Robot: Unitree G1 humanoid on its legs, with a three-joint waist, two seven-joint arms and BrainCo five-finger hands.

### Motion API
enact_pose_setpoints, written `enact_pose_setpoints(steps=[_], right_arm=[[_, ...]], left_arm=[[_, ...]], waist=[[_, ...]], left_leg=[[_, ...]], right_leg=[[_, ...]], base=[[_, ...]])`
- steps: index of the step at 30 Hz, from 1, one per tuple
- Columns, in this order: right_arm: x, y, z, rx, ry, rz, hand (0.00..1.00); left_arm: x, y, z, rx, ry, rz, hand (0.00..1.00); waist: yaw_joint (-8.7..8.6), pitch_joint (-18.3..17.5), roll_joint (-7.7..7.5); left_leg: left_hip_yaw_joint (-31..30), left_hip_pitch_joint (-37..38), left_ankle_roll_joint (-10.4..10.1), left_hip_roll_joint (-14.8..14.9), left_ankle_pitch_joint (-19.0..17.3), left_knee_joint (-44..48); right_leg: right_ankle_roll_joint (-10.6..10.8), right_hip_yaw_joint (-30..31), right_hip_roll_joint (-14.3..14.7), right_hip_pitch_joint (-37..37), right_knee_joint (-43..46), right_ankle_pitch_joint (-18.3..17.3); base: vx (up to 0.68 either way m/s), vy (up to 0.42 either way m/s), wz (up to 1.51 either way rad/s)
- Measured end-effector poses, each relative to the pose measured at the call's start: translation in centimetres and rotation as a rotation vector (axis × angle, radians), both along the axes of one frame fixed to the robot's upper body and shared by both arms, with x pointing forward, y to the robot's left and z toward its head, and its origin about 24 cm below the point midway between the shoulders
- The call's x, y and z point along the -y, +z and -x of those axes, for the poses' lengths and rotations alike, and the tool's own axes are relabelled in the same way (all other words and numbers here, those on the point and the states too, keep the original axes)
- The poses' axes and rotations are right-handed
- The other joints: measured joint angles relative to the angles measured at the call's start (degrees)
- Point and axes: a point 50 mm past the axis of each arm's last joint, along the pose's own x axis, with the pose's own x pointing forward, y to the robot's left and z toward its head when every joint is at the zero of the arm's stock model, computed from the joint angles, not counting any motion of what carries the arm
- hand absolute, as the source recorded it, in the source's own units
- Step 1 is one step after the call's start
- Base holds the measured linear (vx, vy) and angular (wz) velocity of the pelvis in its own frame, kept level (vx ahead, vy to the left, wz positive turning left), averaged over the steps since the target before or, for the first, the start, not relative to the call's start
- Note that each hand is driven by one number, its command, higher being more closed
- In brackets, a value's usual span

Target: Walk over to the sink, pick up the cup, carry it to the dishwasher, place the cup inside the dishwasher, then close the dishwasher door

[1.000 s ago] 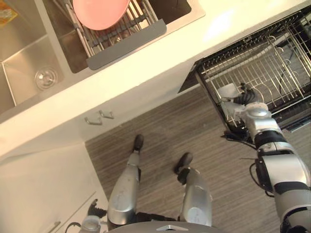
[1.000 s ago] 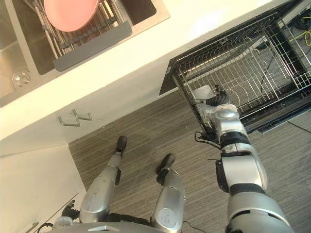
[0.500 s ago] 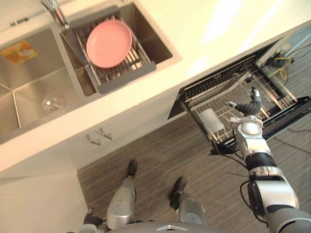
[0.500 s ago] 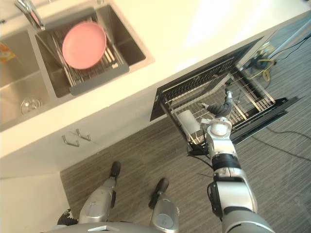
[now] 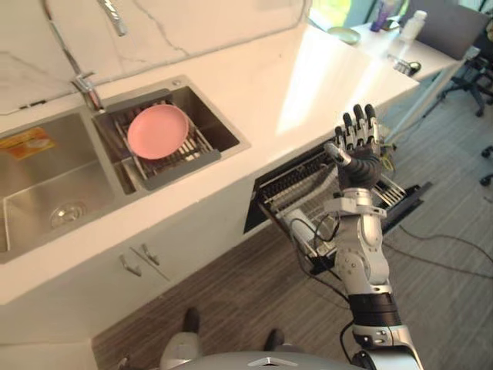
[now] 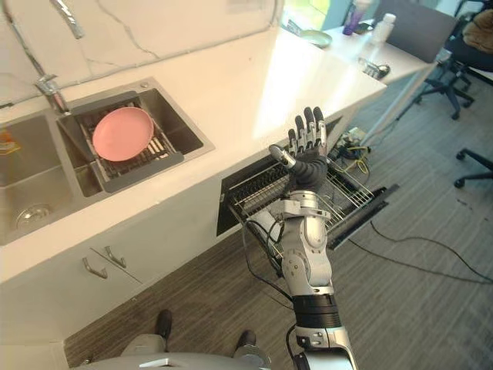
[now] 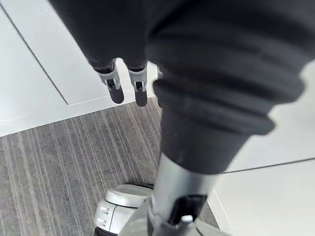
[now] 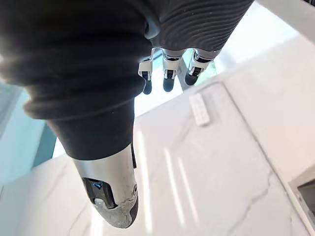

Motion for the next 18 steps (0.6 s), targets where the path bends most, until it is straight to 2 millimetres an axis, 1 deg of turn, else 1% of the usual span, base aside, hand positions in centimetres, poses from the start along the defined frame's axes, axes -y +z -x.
enact_pose_setpoints(steps=[2,3,4,5,7,8,9,10,11,12,13,14,15,16,17,18], right_arm=[[0.2,-0.3,0.1,-0.016,-0.007,0.005,0.00],[0.1,-0.4,0.0,-0.024,-0.001,0.005,0.00],[0.0,-0.5,0.0,-0.033,0.006,0.005,0.00],[-0.4,-0.6,-0.1,-0.049,0.024,0.009,0.00],[-1.4,-0.9,-0.3,-0.071,0.067,0.011,0.00],[-2.0,-1.2,-0.3,-0.089,0.096,-0.008,0.00],[-2.4,-1.5,-0.4,-0.103,0.107,-0.028,0.00],[-2.4,-1.6,-0.4,-0.108,0.109,-0.042,0.00],[-2.5,-1.9,-0.3,-0.116,0.109,-0.055,0.00],[-2.4,-2.1,-0.3,-0.123,0.106,-0.064,0.00],[-2.3,-2.3,-0.2,-0.130,0.100,-0.063,0.00],[-2.1,-3.0,0.1,-0.153,0.093,-0.070,0.00],[-2.1,-3.5,0.4,-0.168,0.088,-0.083,0.00],[-1.1,-3.8,1.4,-0.175,0.062,-0.105,0.00],[-0.9,-3.9,1.5,-0.177,0.058,-0.105,0.00],[-1.0,-4.2,1.6,-0.191,0.062,-0.108,0.00]], left_arm=[[0.1,0.0,0.0,-0.005,-0.013,0.002,0.00],[0.2,-0.1,0.4,-0.016,-0.018,0.012,0.00],[0.2,-0.1,0.4,-0.017,-0.018,0.015,0.00],[0.1,-0.1,0.4,-0.016,-0.021,0.016,0.00],[0.0,-0.1,0.7,-0.019,-0.016,0.025,0.00],[0.0,-0.1,0.9,-0.021,-0.003,0.037,0.00],[-0.1,-0.1,1.1,-0.024,0.015,0.044,0.00],[-0.5,-0.1,1.2,-0.026,0.020,0.043,0.00],[-1.1,0.0,1.2,-0.028,0.019,0.049,0.00],[-1.4,0.1,1.3,-0.033,0.013,0.065,0.00],[-1.4,0.0,1.4,-0.035,0.018,0.077,0.00],[-1.3,0.0,1.8,-0.051,0.024,0.085,0.00],[-1.7,0.1,2.1,-0.057,0.036,0.079,0.00],[-2.0,0.1,2.2,-0.051,0.067,0.105,0.00],[-1.9,0.1,2.3,-0.058,0.082,0.111,0.00],[-1.4,-0.1,2.7,-0.079,0.101,0.127,0.00]], waist=[[-0.51,-0.30,0.13],[-0.08,-0.51,0.01],[0.43,-0.60,-0.20],[0.93,-0.80,-0.67],[1.09,-0.87,-1.20],[1.37,-1.04,-1.61],[1.44,-1.52,-2.28],[1.37,-1.74,-3.03],[1.18,-2.28,-4.33],[0.96,-2.34,-5.09],[0.90,-2.33,-5.06],[0.74,-2.44,-5.15],[0.05,-2.57,-5.97],[-0.10,-2.90,-6.65],[0.17,-2.47,-6.45],[-0.06,-2.07,-6.27]], left_leg=[[4.49,0.30,0.99,0.40,1.25,0.01],[4.88,0.64,0.51,0.27,2.59,0.02],[4.90,0.83,0.19,-0.07,2.92,0.03],[4.93,1.28,0.36,-0.72,2.82,0.04],[5.66,2.55,1.01,-1.82,2.09,0.02],[6.76,3.10,1.38,-2.76,1.20,0.01],[7.65,3.21,1.66,-3.54,0.60,0.01],[8.05,3.01,1.77,-3.95,0.53,0.02],[8.17,2.95,2.35,-5.02,0.33,0.90],[7.88,1.05,3.10,-5.77,-1.80,4.95],[7.47,0.21,3.58,-5.97,-3.04,6.27],[5.99,-0.05,4.65,-6.74,-4.77,7.77],[4.47,-0.54,5.01,-7.75,-6.41,9.61],[2.87,-2.62,6.51,-9.11,-9.05,15.91],[1.47,-3.35,7.07,-9.29,-10.41,18.11],[0.26,-3.60,7.77,-9.52,-11.31,19.37]], right_leg=[[0.81,-2.58,-0.61,1.81,0.14,-0.18],[1.16,-3.07,-1.18,2.38,0.62,-0.39],[1.17,-2.87,-1.52,2.51,0.85,-0.40],[1.54,-2.50,-2.44,2.72,1.76,-0.72],[2.18,-1.39,-4.23,2.63,4.24,-1.94],[2.65,0.26,-5.76,1.71,6.72,-3.37],[2.59,0.61,-7.12,0.63,8.90,-4.92],[2.63,0.46,-7.86,-0.07,9.62,-5.53],[2.75,0.17,-9.76,-1.40,11.16,-6.77],[0.71,-0.17,-11.12,-1.56,13.24,-7.49],[-2.67,-0.03,-11.37,-1.50,14.38,-8.42],[-10.85,2.71,-10.96,-1.56,16.43,-11.59],[-13.92,6.43,-9.78,-1.05,16.31,-13.52],[-16.52,6.67,-10.36,0.14,18.12,-15.14],[-17.05,7.17,-11.36,-0.82,22.83,-14.13],[-17.99,8.98,-12.29,-3.61,29.82,-11.88]], base=[[0.07,0.045,0.89],[0.08,0.063,0.64],[0.08,0.086,0.29],[0.06,0.098,0.08],[0.04,0.102,-0.12],[-0.02,0.112,-0.32],[-0.03,0.113,-0.27],[-0.04,0.114,-0.04],[0.03,0.141,0.19],[0.06,0.136,0.28],[0.06,0.136,0.43],[0.03,0.118,0.63],[0.10,0.160,1.20],[0.14,0.124,1.09],[0.12,0.122,0.91],[0.02,0.113,0.81]])
